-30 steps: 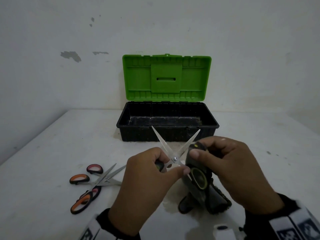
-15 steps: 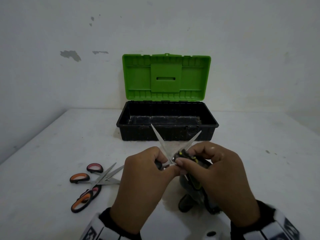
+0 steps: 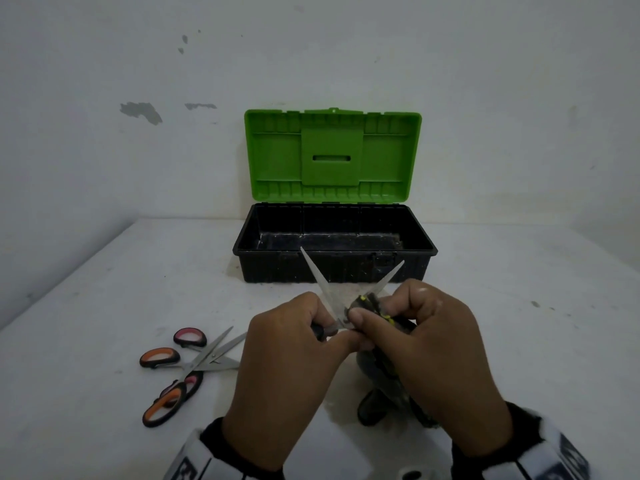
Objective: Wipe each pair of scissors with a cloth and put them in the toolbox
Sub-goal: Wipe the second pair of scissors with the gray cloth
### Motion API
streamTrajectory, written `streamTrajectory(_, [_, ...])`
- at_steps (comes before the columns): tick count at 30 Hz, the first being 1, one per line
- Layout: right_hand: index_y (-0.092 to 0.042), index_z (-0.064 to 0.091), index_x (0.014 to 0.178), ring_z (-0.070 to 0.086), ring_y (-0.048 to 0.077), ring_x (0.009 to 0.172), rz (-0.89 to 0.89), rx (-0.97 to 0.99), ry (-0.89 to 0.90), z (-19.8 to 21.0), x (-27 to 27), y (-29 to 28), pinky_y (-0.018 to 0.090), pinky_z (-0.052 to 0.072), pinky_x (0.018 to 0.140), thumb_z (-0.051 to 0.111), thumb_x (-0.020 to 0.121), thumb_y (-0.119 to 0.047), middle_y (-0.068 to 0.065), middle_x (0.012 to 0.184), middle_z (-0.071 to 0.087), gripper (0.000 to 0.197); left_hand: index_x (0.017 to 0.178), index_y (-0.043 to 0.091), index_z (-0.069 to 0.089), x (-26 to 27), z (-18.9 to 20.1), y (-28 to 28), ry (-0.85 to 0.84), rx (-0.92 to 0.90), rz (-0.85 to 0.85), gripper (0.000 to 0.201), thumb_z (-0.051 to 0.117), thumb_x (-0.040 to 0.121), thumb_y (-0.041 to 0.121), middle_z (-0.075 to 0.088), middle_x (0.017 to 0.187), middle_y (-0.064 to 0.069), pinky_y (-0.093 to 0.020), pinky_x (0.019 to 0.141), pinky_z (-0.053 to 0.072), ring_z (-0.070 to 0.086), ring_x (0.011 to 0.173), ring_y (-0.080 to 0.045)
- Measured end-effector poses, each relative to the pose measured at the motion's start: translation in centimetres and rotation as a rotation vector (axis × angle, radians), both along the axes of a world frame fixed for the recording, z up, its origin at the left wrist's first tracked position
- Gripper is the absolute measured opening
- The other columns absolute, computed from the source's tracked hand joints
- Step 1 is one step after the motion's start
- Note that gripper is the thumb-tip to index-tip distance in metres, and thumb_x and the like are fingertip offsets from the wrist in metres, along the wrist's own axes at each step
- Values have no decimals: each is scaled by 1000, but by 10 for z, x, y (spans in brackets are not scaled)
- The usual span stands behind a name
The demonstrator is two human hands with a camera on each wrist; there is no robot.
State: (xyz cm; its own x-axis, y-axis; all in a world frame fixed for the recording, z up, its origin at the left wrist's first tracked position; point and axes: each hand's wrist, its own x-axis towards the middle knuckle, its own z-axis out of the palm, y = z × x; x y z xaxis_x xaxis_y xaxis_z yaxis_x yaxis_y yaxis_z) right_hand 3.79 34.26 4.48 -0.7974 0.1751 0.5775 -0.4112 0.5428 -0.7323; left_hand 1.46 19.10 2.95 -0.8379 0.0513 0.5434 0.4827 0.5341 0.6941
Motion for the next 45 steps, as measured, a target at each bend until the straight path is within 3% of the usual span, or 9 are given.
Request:
streamTrajectory(5, [-19, 59, 58, 62, 8, 59, -72, -46, 15, 3, -6, 8, 4, 39, 51, 86, 71, -24, -4, 57, 64, 31, 59, 24, 57, 4, -2, 1, -57, 9, 15, 43, 79, 52, 60, 53, 48, 7, -10, 64, 44, 55, 73, -3])
streamTrajectory(9, [-20, 62, 60, 61, 8, 61, 8, 0, -49, -3, -2, 2, 7, 41, 52, 86, 71, -27, -9, 67, 65, 27, 58, 24, 57, 1, -3, -2, -66, 23, 5, 39, 85, 53, 50, 53, 48, 8, -14, 52, 44, 53, 57, -1])
streamTrajectory(17, [-18, 62, 59, 62, 10, 56, -2, -66, -100, -4, -3, 3, 10, 43, 49, 86, 71, -28, -6, 62, 66, 29, 57, 23, 57, -5, -2, -6, -133, 27, -46, 41, 84, 50, 53, 58, 58, 7, -17, 48, 41, 49, 50, -3])
streamTrajectory(21, [-22, 59, 56, 60, 7, 54, -63, -91, -102, -4, -7, 10, 8, 41, 49, 87, 70, -29, -8, 62, 66, 33, 58, 23, 58, -5, -4, -6, -142, -3, -50, 42, 84, 50, 55, 53, 48, 6, -16, 47, 40, 47, 48, -3])
streamTrajectory(28, [-18, 61, 56, 59, 2, 52, 3, -113, -125, -6, -1, 6, 7, 40, 49, 86, 71, -24, -7, 60, 67, 30, 58, 23, 57, -8, -4, -3, -117, -34, -62, 42, 82, 51, 57, 52, 49, 7, -21, 48, 41, 47, 50, -5])
streamTrajectory(32, [-19, 60, 57, 58, 3, 50, -115, -186, -80, -7, -9, 18, 12, 43, 49, 86, 71, -30, -7, 57, 66, 32, 59, 21, 55, -6, -4, 0, -108, -39, -61, 45, 80, 52, 59, 51, 50, 5, -23, 54, 43, 46, 50, -7])
streamTrajectory(37, [-21, 60, 55, 60, 5, 51, -17, -136, -129, -11, -1, 6, 12, 44, 50, 87, 71, -26, -8, 58, 67, 31, 60, 24, 56, -7, -6, -3, -99, -69, -67, 44, 76, 52, 62, 54, 51, 6, -23, 52, 43, 51, 54, -14])
streamTrajectory(42, [-19, 62, 59, 58, 3, 50, -107, -203, -85, -8, -9, 16, 13, 45, 49, 86, 72, -29, -6, 58, 66, 29, 58, 21, 54, -6, -6, -1, -63, -50, -66, 45, 80, 55, 58, 51, 51, 4, -26, 57, 45, 52, 63, -16])
streamTrajectory(45, [-15, 62, 60, 64, 15, 51, -4, -197, -132, -8, -4, 4, 17, 48, 47, 85, 73, -25, 0, 60, 70, 29, 59, 20, 56, -9, -4, -7, -50, -59, -88, 44, 81, 55, 56, 53, 51, 4, -24, 54, 45, 52, 61, -16])
